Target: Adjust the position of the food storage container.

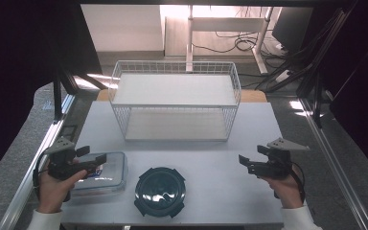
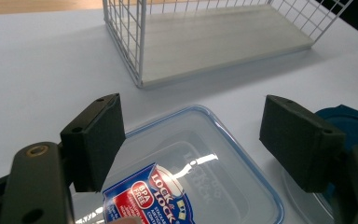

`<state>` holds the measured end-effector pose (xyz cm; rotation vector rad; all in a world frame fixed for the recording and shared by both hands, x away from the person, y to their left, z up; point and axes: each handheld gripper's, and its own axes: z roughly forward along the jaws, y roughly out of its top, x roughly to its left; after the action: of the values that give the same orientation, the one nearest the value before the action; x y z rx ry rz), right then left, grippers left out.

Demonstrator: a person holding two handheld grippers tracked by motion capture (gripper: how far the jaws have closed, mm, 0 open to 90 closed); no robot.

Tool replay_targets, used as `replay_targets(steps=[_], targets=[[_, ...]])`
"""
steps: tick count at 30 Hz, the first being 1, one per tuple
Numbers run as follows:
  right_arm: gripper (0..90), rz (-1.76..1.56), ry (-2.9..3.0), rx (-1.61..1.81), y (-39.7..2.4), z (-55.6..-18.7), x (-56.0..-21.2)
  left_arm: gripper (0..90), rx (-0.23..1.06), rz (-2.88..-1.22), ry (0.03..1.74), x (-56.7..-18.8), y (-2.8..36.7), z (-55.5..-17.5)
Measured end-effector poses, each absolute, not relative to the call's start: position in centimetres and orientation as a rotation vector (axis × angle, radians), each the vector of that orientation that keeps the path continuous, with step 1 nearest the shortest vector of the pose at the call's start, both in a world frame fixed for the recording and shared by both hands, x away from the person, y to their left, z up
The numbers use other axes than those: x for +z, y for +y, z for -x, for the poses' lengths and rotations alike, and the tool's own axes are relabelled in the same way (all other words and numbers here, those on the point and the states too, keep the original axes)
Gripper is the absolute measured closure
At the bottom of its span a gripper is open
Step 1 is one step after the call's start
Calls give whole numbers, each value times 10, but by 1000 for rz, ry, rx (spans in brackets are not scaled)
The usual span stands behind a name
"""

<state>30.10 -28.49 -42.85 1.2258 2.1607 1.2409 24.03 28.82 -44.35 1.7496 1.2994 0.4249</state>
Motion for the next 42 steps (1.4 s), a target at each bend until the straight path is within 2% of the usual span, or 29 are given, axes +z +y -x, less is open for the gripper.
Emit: replay_targets(steps=[16,31,36,39,42], targets=[[190,-1207,2153,1255,-286,-297,-425,234,435,-1803,1255,-420,280,-226],[192,-1221,2131,1251,-289,-294,-423,352,415,-1941,1202,-422,284,-197],[193,-1230,2130,1237,-288,-294,-425,565,383,-1945,1212,-430,292,-190],[192,-1239,2126,1229,-287,-295,-427,707,306,-1965,1197,-435,296,-188],[192,-1246,2127,1223,-288,-295,-428,805,261,-2018,1180,-442,297,-186]])
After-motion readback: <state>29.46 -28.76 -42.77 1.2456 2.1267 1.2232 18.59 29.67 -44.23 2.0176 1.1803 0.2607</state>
